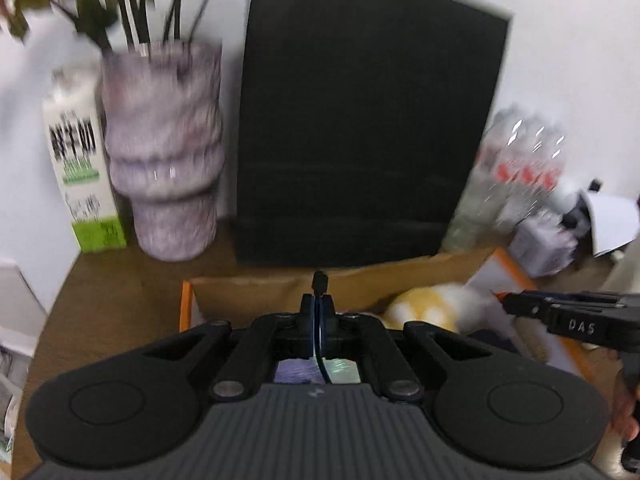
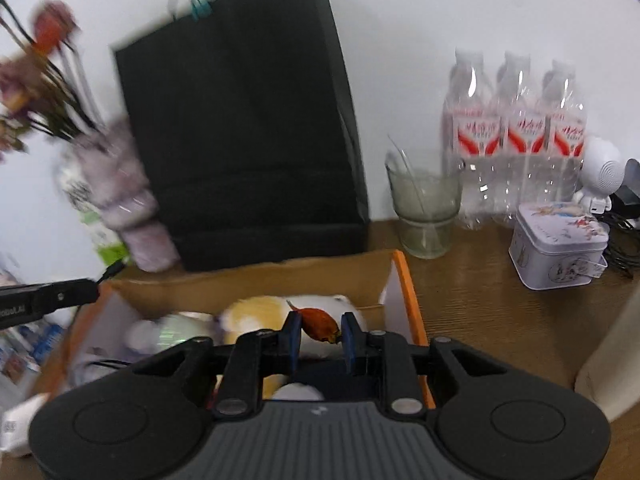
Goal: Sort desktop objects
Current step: 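Carry the cable and fish toy over the box and release them inside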
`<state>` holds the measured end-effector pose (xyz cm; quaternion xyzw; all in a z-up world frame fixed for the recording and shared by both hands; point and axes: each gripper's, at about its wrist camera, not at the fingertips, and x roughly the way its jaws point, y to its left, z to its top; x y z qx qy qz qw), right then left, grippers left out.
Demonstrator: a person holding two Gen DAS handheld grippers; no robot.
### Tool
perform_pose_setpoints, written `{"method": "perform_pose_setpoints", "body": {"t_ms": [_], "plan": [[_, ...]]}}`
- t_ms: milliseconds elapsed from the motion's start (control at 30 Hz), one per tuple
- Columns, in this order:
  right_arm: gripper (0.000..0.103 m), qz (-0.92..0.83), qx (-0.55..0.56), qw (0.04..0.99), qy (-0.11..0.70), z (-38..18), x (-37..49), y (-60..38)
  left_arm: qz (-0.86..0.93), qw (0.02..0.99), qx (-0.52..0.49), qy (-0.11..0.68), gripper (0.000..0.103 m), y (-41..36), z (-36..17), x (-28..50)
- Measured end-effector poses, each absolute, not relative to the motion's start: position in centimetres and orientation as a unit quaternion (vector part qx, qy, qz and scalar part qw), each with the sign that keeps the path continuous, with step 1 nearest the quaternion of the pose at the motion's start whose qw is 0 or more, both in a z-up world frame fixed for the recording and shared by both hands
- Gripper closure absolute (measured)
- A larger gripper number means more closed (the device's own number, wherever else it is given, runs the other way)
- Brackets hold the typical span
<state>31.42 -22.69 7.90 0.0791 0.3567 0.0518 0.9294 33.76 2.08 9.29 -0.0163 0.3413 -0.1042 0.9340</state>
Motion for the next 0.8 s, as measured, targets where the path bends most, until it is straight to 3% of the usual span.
{"method": "perform_pose_setpoints", "body": {"t_ms": [67,133,167,200,333,567,633,700,800], "plan": [[0.075,0.05,0.075,0.922,0.378,6.8,32.6,-22.7,-0.102,0.932,-0.02,0.346,0.095,2.5,8.2,34.3],[0.052,0.049,0.081,0.922,0.374,6.9,32.6,-22.9,-0.104,0.933,-0.01,0.345,0.087,2.6,8.1,34.4],[0.049,0.05,0.082,0.924,0.369,7.1,32.6,-23.0,-0.104,0.933,-0.007,0.343,0.079,2.7,8.1,34.4],[0.048,0.048,0.08,0.927,0.364,7.5,32.5,-23.0,-0.102,0.934,-0.008,0.342,0.071,2.8,8.4,34.4],[0.046,0.055,0.074,0.93,0.357,9.6,31.7,-22.6,-0.092,0.937,-0.01,0.336,0.061,3.4,10.7,33.2],[0.034,0.086,0.065,0.936,0.336,12.6,25.2,-20.5,-0.021,0.948,-0.029,0.317,0.02,3.0,13.4,25.1],[0.026,0.096,0.065,0.938,0.327,12.2,21.9,-20.1,-0.015,0.952,-0.049,0.303,0.015,2.5,13.0,20.7],[0.026,0.1,0.056,0.94,0.322,11.1,18.6,-19.8,-0.027,0.956,-0.063,0.284,0.006,2.0,12.2,16.4],[0.026,0.088,0.038,0.944,0.316,9.4,13.8,-19.4,-0.023,0.956,-0.069,0.283,0.005,1.1,10.2,10.9]]}}
